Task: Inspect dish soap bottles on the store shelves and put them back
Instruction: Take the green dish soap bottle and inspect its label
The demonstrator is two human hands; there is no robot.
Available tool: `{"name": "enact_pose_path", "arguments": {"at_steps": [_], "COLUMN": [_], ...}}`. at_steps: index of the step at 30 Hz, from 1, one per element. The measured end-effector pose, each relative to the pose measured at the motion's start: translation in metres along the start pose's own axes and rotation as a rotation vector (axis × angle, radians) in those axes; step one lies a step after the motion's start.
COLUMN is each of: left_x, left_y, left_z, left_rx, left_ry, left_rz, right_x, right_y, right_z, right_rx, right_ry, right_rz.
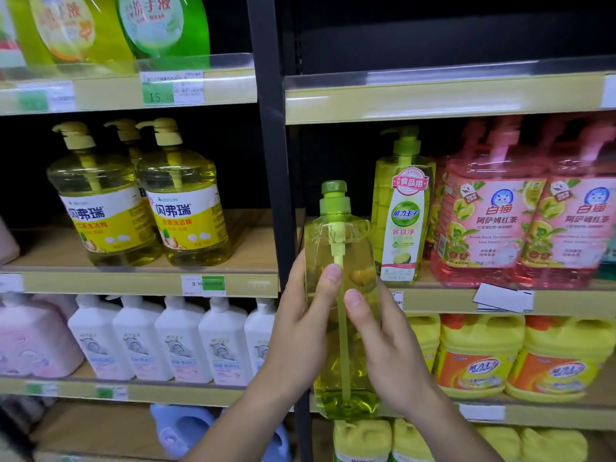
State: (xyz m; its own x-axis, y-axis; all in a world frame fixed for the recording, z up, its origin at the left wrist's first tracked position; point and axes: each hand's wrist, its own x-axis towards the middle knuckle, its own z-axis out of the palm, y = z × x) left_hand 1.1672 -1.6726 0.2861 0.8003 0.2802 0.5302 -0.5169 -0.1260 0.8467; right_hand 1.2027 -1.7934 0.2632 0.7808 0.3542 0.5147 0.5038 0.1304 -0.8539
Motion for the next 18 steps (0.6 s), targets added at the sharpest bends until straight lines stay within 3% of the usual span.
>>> {"name": "enact_pose_path", "arguments": {"at_steps": [7, 13, 18], "left_x": [0.002, 0.012, 0.019], "left_y": [0.001, 0.002, 0.002], "left_z": [-0.005, -0.009, -0.008], "left_rx": [-0.108, -0.258, -0.275], "left_ry": [0.016, 0.071, -0.031], "left_rz": [-0.079, -0.201, -0.240], "right_x": [-0.001, 0.000, -0.004], "right_y": [-0.002, -0.008, -0.012], "right_z": [-0.007, -0.019, -0.019], "right_rx": [0.026, 0.324, 0.301], "right_ry": [-0.028, -0.096, -0.083], "right_rz": [0.060, 0.247, 0.165]}}
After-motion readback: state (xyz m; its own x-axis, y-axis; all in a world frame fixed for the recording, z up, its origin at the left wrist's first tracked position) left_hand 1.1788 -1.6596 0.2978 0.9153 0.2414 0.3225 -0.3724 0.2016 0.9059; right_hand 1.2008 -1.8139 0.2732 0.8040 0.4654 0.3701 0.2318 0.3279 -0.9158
